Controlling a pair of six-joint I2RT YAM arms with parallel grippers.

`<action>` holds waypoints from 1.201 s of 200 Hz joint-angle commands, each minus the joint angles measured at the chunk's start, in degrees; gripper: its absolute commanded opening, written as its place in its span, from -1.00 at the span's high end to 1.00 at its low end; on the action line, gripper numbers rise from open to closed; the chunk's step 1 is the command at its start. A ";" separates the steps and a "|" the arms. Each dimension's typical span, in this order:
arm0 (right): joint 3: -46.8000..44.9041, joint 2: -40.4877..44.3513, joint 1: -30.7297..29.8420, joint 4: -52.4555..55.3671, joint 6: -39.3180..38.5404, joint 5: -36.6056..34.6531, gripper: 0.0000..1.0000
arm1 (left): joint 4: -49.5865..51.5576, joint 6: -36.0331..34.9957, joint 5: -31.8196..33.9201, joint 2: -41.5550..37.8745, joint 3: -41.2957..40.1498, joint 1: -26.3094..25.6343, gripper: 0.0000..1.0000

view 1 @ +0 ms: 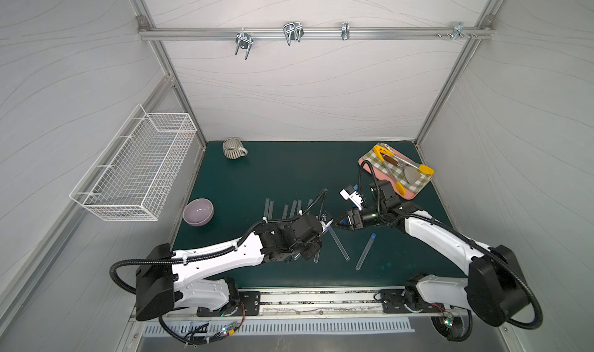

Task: Remove stoppers from test tubes
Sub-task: Pick up the test tube at the center of the board, then open the stopper on the test tube.

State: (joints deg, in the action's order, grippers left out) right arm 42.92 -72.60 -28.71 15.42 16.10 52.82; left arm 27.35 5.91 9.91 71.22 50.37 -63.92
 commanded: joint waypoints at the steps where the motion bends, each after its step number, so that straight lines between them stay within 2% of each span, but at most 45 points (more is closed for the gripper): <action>1: 1.18 -0.77 -0.78 -1.32 0.05 2.14 -0.31 | -2.13 -2.07 2.12 -0.51 0.47 -1.02 0.82; 119: 1.49 -2.80 -3.49 -2.76 -0.19 4.14 0.25 | -3.22 -3.06 3.51 -0.84 0.17 -2.22 0.85; 240: 1.59 -3.18 -3.96 -3.03 -0.05 4.04 0.53 | -2.57 -3.65 4.03 -1.01 0.51 -2.92 0.85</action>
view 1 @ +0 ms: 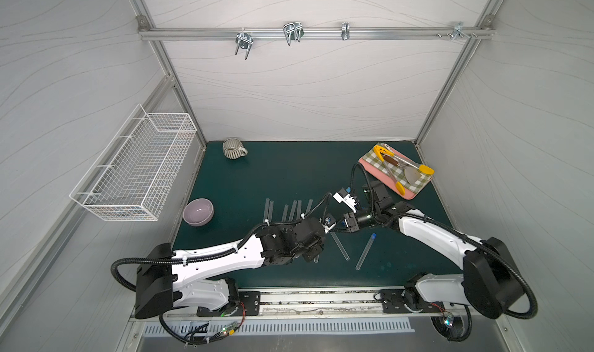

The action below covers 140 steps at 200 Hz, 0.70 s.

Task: Remove stoppers from test tubes
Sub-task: Open the stopper on the test tube.

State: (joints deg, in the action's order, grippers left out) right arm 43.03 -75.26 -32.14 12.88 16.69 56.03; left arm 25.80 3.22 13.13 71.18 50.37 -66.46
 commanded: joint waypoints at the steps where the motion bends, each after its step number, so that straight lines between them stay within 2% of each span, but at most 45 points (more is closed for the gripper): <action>1: 1.46 -0.55 -0.54 -0.45 -0.67 0.83 0.54 | -1.02 -0.99 0.88 -0.96 0.47 -0.41 0.85; 107: 2.19 0.68 -0.40 2.25 -2.78 -1.27 0.93 | 0.15 -0.93 3.48 -1.08 0.52 -0.52 0.88; 140: 2.21 1.21 1.10 1.48 -2.03 0.67 1.00 | 0.65 -0.81 4.31 -0.92 0.52 -0.52 0.89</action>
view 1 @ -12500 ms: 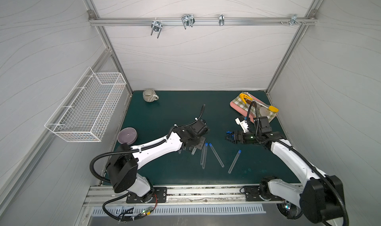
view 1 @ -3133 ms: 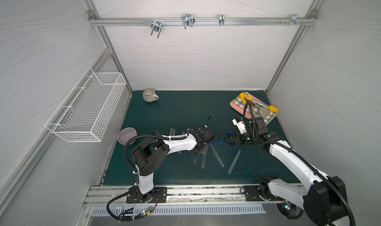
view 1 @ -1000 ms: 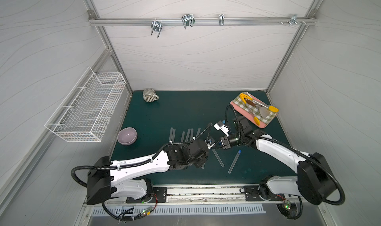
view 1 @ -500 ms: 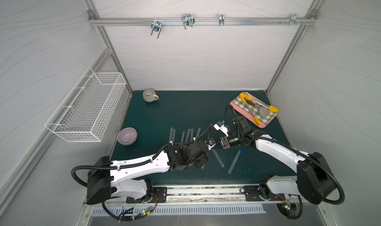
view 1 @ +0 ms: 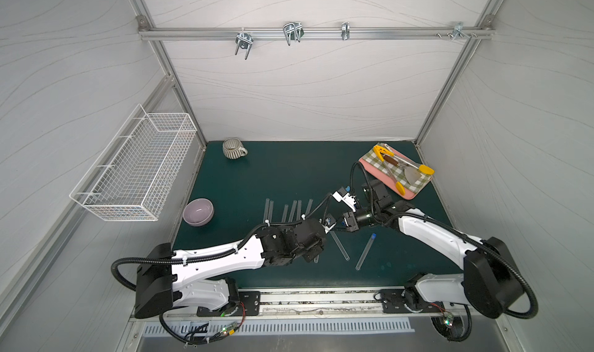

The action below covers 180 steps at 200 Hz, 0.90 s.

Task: Remove stoppers from test tubes
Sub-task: Open the stopper on the test tube.

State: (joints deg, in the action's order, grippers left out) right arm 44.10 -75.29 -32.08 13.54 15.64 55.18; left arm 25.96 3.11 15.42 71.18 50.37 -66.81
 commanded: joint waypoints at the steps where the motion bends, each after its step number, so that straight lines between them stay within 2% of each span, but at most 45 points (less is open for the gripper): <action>1: 1.06 1.30 1.13 0.72 -0.97 1.61 1.00 | 0.54 -0.64 2.00 -0.94 0.52 -0.17 0.89; 76: -0.43 4.06 5.53 -3.53 2.45 7.31 1.00 | 1.94 -0.86 3.03 0.98 1.22 -0.25 0.90; 134: 3.11 4.12 5.53 9.70 -6.44 -2.97 1.00 | 2.64 -0.71 4.34 1.88 1.49 -0.25 0.90; 180: 2.06 4.72 6.46 5.66 -3.52 -0.07 1.00 | 2.94 -0.72 4.70 2.52 1.66 -0.25 0.90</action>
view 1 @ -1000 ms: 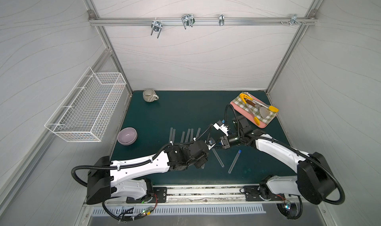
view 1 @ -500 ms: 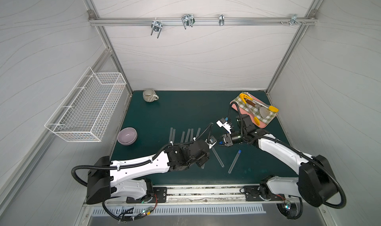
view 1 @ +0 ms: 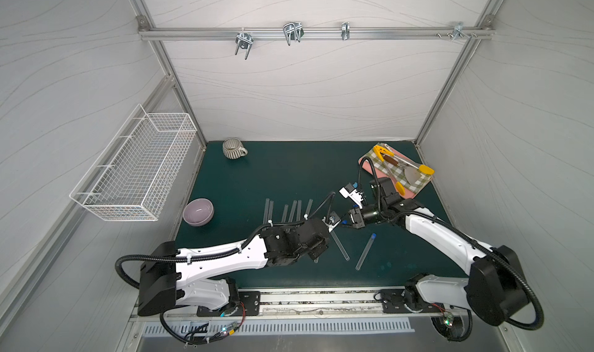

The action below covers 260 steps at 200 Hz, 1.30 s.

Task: Remove stoppers from test tubes
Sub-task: Open the stopper on the test tube.

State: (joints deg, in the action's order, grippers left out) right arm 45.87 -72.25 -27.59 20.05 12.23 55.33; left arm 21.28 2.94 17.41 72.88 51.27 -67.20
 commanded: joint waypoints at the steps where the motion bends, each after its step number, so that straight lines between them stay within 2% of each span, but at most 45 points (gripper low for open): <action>1: 0.24 1.68 2.04 -1.00 -0.06 -0.05 1.00 | 7.58 -0.51 2.76 0.84 0.77 0.14 0.90; 30: -0.21 2.16 3.38 -2.65 1.34 1.55 1.00 | 7.96 -0.57 3.33 0.82 0.77 0.18 0.90; 60: 1.49 2.15 3.60 3.21 -2.39 -4.11 1.00 | 7.97 -0.32 3.51 1.08 0.77 0.14 0.90; 76: 1.57 2.33 3.93 4.03 -2.96 -4.79 1.00 | 7.91 -0.26 3.67 1.21 0.68 0.14 0.90; 109: 0.76 2.81 3.96 1.82 -1.78 -2.71 1.00 | 7.81 -0.14 3.79 1.40 0.63 0.14 0.90; 141: -0.80 3.67 5.21 -3.37 1.79 2.21 1.00 | 8.00 -0.15 4.00 1.51 0.62 0.16 0.90; 165: -0.71 3.91 5.83 -3.43 1.69 2.26 1.00 | 8.20 -0.15 4.13 1.67 0.68 0.14 0.90; 204: 0.28 4.22 5.91 0.62 -1.13 -1.29 1.00 | 8.17 -0.25 4.17 1.88 0.72 0.14 0.90; 260: 1.30 4.34 5.98 7.17 -4.70 -12.26 1.00 | 7.75 0.73 3.79 1.38 0.39 0.14 0.89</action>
State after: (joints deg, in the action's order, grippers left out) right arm 46.24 -68.69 -21.74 23.18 10.41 49.15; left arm 28.45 3.11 20.58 74.81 51.48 -67.18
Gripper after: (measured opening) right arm 0.146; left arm 0.164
